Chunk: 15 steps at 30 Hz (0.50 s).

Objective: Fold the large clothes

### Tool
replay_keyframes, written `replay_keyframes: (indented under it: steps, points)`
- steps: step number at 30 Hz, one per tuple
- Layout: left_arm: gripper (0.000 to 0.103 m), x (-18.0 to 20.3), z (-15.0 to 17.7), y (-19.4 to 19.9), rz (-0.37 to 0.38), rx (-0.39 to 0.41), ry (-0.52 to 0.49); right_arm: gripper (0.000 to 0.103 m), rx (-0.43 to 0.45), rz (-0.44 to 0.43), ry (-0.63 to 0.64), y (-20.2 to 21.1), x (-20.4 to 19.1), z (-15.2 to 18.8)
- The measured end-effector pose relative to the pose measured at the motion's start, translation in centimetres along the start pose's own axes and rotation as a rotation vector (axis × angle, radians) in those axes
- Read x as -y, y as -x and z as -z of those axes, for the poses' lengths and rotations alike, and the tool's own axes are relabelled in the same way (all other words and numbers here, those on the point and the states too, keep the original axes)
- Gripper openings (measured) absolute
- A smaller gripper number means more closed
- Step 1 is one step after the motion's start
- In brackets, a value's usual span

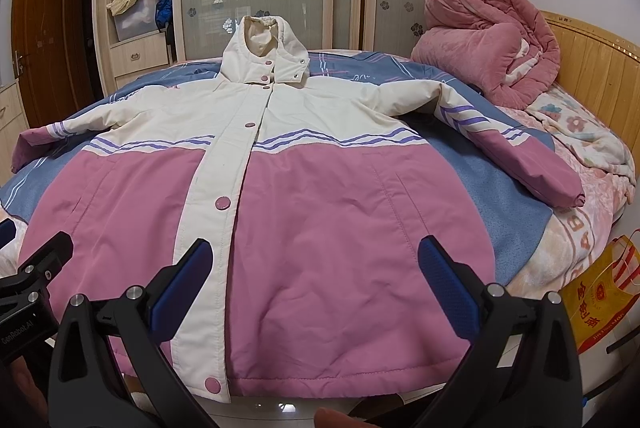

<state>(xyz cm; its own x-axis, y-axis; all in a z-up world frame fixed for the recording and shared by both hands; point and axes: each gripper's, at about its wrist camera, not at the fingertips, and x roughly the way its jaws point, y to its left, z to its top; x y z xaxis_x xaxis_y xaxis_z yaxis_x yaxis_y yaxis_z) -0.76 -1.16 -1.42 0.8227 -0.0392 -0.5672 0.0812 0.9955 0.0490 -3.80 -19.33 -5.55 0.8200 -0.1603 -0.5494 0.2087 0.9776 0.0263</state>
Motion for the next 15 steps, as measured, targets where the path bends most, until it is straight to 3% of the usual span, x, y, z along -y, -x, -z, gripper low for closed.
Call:
replay_keyframes:
  steps: [9, 15]
  points:
    - [0.101, 0.0, 0.0, 0.0, 0.002, -0.004, 0.002, 0.102, -0.001, 0.000, -0.003, -0.1, 0.0, 0.1]
    - [0.101, -1.0, 0.0, -0.4, -0.009, -0.058, 0.019, 0.102, -0.004, -0.026, -0.030, -0.3, 0.5, 0.0]
